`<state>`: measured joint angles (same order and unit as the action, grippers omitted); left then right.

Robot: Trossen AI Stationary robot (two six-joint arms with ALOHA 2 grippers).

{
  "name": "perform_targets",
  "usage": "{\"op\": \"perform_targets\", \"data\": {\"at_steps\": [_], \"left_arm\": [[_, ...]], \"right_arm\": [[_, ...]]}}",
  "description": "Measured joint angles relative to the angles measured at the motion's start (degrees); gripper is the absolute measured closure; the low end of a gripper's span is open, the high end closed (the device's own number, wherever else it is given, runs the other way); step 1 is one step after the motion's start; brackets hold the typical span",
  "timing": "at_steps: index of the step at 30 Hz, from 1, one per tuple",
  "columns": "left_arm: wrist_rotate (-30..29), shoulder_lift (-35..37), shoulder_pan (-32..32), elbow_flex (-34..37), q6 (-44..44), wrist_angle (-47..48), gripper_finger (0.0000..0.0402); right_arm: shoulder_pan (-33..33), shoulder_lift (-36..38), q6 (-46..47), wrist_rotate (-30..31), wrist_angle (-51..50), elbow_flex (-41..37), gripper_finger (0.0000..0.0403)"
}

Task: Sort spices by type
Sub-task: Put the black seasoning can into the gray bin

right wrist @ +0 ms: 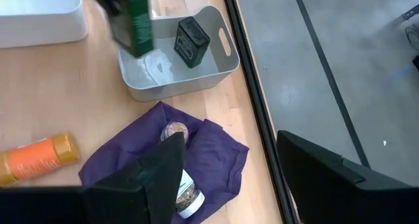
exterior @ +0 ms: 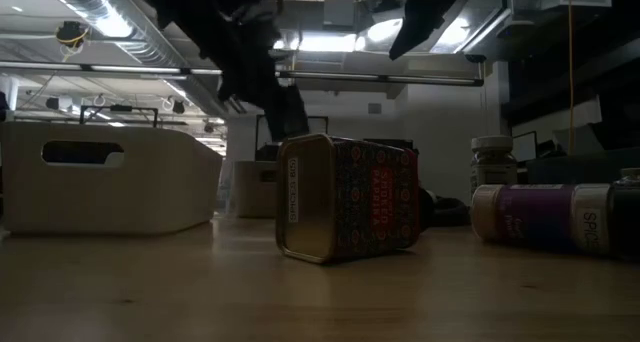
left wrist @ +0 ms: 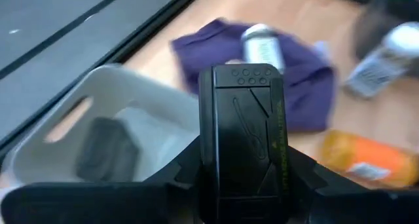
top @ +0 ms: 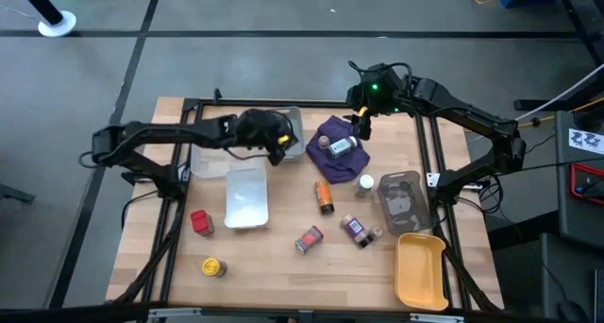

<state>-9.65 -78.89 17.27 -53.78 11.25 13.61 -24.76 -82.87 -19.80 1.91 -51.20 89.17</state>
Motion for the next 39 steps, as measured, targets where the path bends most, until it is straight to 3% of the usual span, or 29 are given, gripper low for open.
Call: {"op": "perform_targets", "data": {"at_steps": [7,23,39], "left_arm": [[-0.1,-3.0,4.7,0.0,-2.6,3.7,0.0291],[0.0,-14.5,5.2,0.0,-3.2,3.6,0.028],[0.0,-16.0,5.2,-0.1,-2.3,3.5,0.0274]], "right_arm": [[0.0,0.0,3.2,0.0,0.0,0.0,0.016],[0.0,0.0,3.3,0.0,0.0,0.0,0.016],[0.0,0.0,3.8,0.0,0.0,0.0,0.016]]}}
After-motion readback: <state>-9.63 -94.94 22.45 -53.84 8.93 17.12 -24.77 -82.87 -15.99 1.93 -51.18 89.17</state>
